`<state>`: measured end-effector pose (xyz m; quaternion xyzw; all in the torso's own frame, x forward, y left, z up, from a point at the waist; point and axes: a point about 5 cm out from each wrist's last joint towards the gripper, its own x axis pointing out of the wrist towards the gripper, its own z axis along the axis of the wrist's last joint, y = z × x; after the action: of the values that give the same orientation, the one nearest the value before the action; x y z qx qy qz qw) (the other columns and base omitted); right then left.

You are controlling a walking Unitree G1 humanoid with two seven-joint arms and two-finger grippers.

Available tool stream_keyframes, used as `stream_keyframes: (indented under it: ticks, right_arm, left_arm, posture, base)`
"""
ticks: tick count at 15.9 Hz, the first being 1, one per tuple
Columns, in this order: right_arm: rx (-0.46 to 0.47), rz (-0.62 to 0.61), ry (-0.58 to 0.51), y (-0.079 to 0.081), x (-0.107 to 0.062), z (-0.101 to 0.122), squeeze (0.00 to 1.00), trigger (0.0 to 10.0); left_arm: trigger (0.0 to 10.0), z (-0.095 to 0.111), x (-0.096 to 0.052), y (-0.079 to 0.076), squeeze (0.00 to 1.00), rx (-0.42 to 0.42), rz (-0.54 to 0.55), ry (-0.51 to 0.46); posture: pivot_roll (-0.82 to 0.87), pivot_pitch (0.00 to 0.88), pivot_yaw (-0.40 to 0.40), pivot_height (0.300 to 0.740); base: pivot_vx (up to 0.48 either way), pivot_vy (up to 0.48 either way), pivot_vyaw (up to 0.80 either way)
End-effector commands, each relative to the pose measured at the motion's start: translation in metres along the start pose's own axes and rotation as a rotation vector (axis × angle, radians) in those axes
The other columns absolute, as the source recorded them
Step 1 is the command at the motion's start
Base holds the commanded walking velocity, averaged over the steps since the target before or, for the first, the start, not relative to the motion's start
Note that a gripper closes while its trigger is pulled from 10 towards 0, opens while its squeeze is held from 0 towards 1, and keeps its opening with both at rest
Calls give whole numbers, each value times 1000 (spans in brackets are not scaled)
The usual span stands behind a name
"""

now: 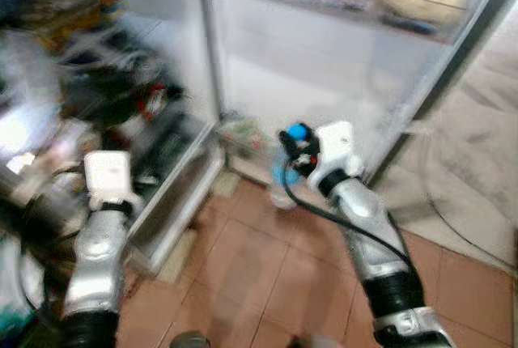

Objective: Restocking fridge

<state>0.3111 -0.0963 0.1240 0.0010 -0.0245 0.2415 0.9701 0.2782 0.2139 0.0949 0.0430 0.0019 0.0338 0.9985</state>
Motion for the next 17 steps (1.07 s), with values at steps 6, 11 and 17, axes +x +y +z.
stream_keyframes:
  ticks: [6,11,17]
  right_arm:
    - [-9,-9,-10,-8,-5,1,0,10000]
    - [-13,-5,-4,-9,-6,0,0,10000]
    - [-17,-2,-9,-9,-5,0,0,10000]
  left_arm:
    - [10000,0,3,-11,0,-28,-30,15]
    - [10000,-3,4,-13,0,-32,-32,50]
    - [10000,0,5,-13,0,-19,-37,21]
  posture:
    - [37,48,-3,740]
    - [38,46,-4,740]
    - [38,43,-4,740]
  base:
    - [369,0,0]
    - [0,288,0]
    - [0,232,0]
